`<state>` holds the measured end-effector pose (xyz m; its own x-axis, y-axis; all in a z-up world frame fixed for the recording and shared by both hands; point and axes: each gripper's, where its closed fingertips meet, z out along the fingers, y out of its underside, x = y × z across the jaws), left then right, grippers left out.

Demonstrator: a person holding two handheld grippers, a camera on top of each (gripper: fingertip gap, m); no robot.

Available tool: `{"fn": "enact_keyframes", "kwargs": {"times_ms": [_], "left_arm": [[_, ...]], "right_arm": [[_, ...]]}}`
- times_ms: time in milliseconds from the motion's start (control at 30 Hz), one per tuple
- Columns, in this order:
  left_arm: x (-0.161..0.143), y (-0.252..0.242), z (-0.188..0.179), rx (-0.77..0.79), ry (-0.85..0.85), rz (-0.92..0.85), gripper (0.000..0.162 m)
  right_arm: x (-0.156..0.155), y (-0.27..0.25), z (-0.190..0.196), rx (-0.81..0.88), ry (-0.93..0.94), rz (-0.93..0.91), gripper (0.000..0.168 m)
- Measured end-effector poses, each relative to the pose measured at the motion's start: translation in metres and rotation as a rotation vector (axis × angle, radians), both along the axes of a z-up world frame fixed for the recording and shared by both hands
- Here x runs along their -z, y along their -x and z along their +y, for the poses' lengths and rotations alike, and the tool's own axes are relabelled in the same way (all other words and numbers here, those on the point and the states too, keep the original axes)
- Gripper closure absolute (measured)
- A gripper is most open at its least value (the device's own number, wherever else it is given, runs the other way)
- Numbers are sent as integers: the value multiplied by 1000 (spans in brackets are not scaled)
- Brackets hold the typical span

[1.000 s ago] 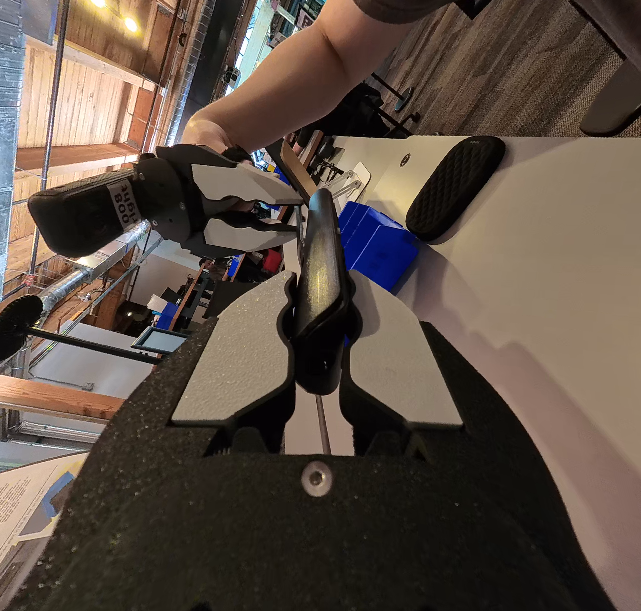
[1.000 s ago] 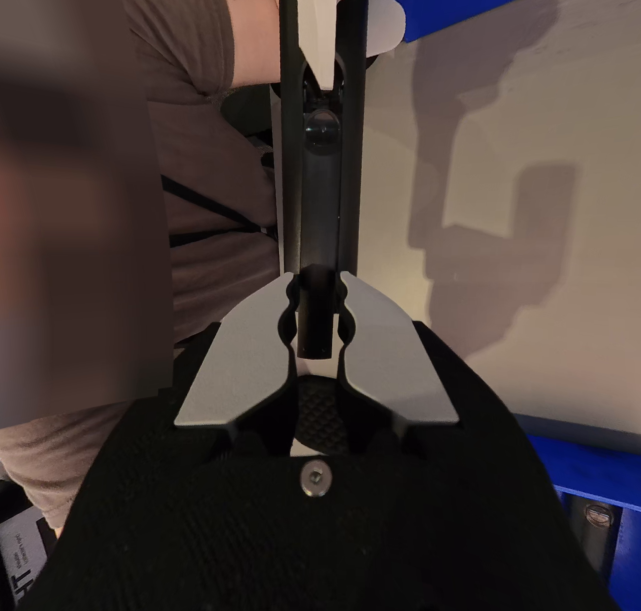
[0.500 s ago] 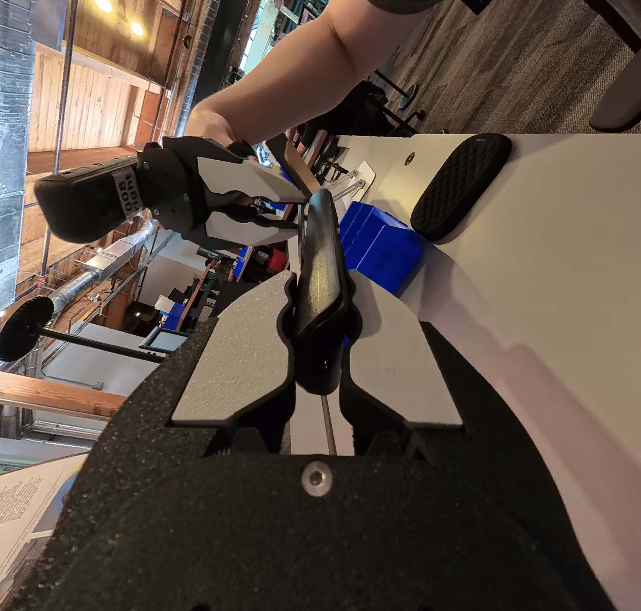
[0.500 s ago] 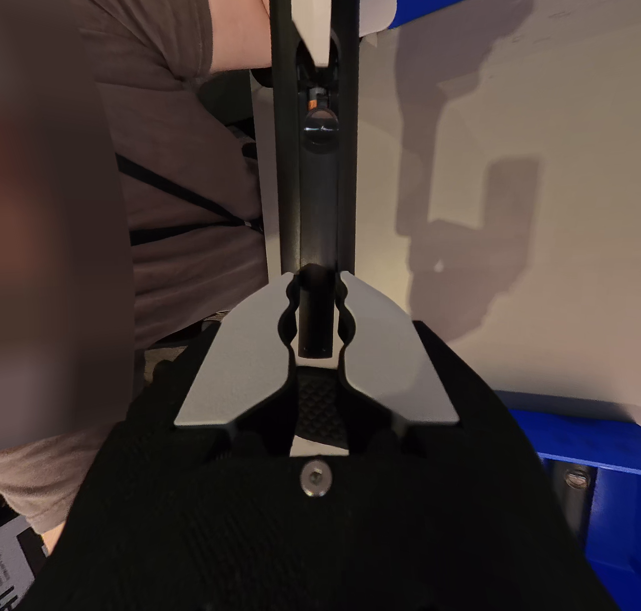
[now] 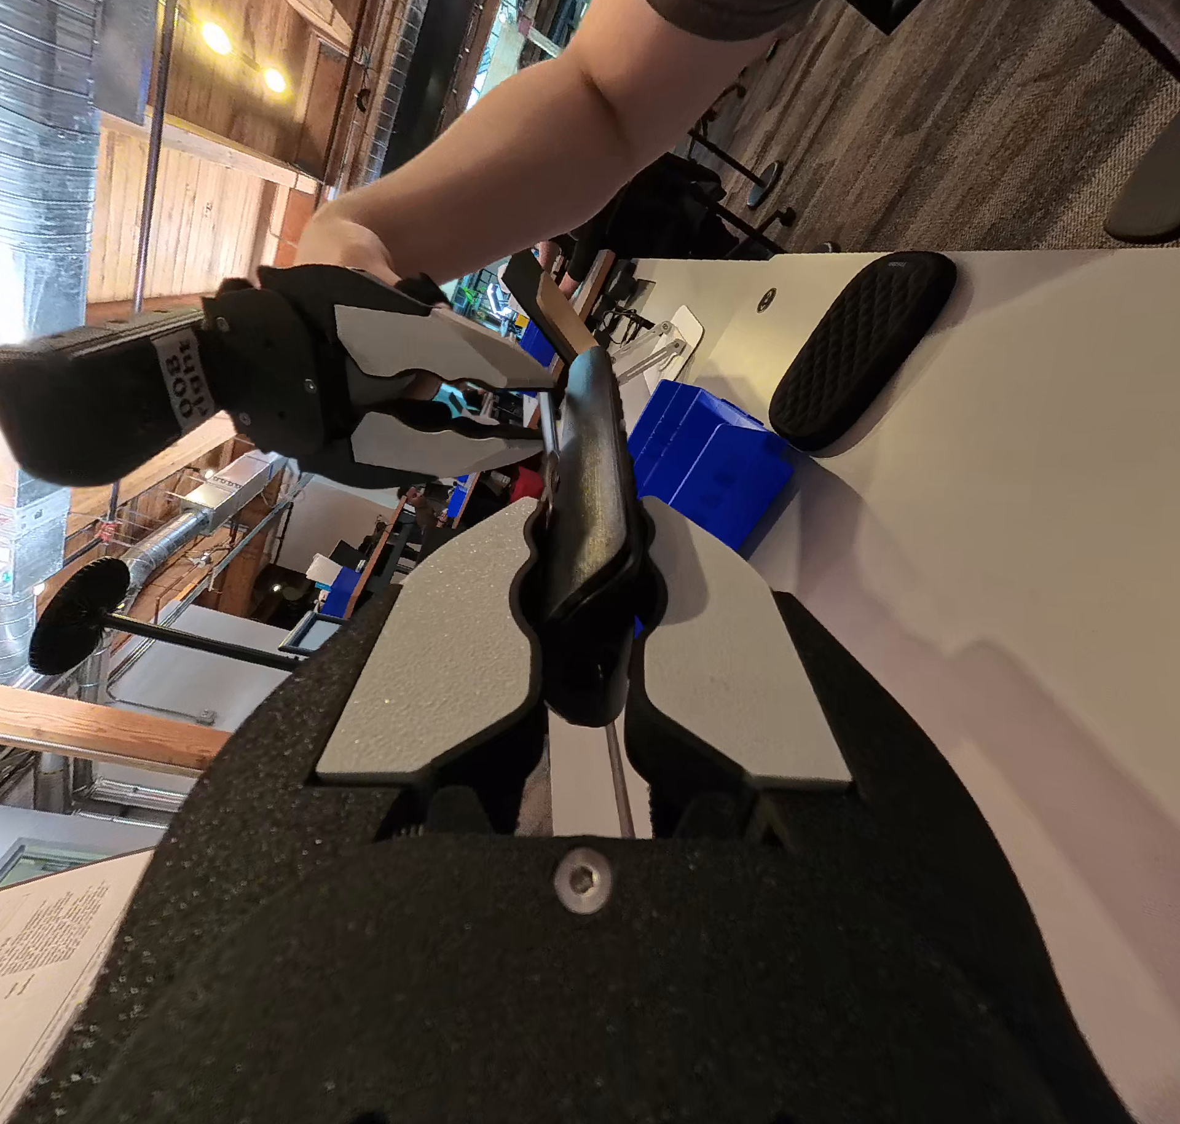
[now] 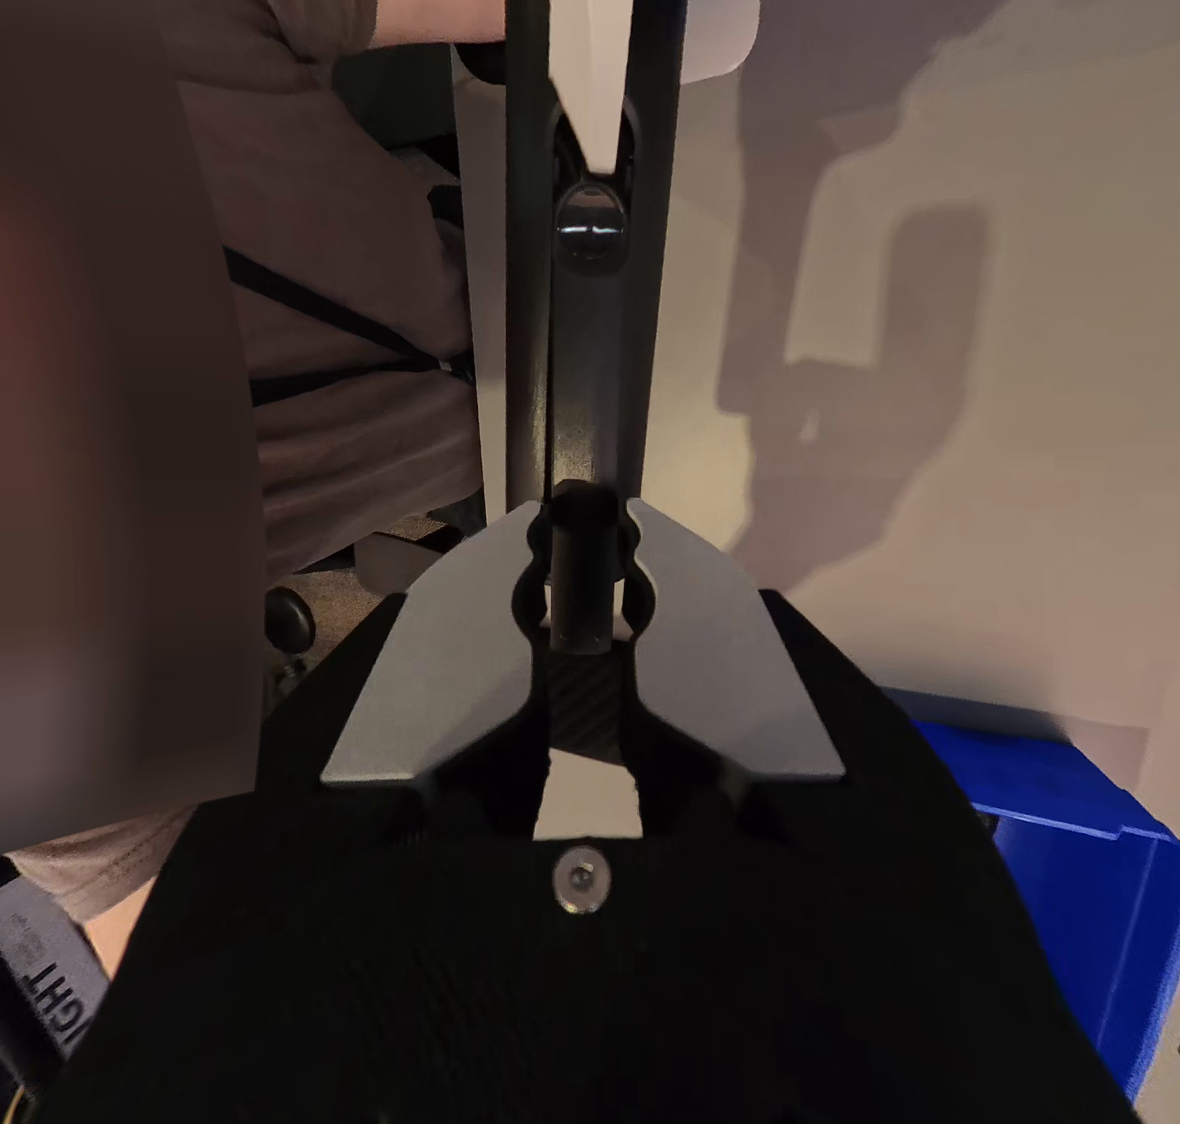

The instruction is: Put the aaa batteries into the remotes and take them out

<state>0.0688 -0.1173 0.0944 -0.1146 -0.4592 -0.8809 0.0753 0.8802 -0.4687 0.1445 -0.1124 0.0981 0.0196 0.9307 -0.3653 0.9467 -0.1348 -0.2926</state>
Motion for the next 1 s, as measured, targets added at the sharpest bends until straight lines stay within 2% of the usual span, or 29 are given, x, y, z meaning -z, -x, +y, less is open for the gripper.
{"fn": "enact_keyframes", "kwargs": {"times_ms": [1000], "left_arm": [[-4,-1,-4,10,-16,-21,137]], "right_arm": [[-2,13,-9,-18,65,-10,146]]}}
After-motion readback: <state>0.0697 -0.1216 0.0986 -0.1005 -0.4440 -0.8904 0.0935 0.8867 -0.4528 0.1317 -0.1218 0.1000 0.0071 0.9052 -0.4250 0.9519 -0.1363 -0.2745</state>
